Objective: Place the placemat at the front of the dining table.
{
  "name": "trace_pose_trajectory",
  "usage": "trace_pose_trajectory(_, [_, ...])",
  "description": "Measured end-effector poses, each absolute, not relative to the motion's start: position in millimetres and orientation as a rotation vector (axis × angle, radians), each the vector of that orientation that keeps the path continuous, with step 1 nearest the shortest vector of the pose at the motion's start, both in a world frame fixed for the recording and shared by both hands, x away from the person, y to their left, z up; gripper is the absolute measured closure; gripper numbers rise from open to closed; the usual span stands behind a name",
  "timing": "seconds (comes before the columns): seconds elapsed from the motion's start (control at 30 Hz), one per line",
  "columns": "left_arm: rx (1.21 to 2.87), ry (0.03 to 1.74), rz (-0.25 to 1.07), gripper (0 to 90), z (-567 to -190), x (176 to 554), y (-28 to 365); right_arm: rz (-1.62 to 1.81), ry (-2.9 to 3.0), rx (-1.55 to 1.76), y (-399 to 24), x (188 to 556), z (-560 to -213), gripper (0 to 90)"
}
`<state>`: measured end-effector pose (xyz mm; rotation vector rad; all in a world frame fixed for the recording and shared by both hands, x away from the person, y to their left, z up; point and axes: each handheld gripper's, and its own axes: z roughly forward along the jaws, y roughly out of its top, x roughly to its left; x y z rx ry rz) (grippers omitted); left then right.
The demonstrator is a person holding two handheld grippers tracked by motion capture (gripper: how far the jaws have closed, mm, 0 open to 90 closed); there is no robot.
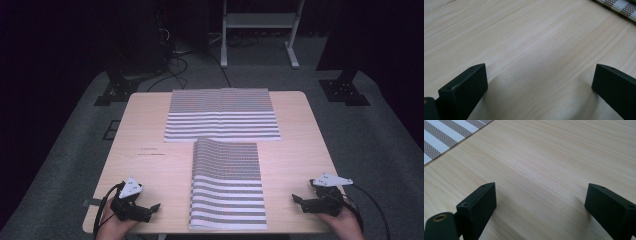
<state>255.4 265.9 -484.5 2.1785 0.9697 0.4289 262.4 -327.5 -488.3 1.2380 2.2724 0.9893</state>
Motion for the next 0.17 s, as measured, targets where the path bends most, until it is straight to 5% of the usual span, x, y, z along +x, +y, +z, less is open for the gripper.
trace_pose_trajectory(0.17, [2.184, 0.960, 0.423, 0.0, -484.3, 251.9, 267.8, 0.982, 2.258, 1.255, -326.9, 260.7, -488.2, 9.1])
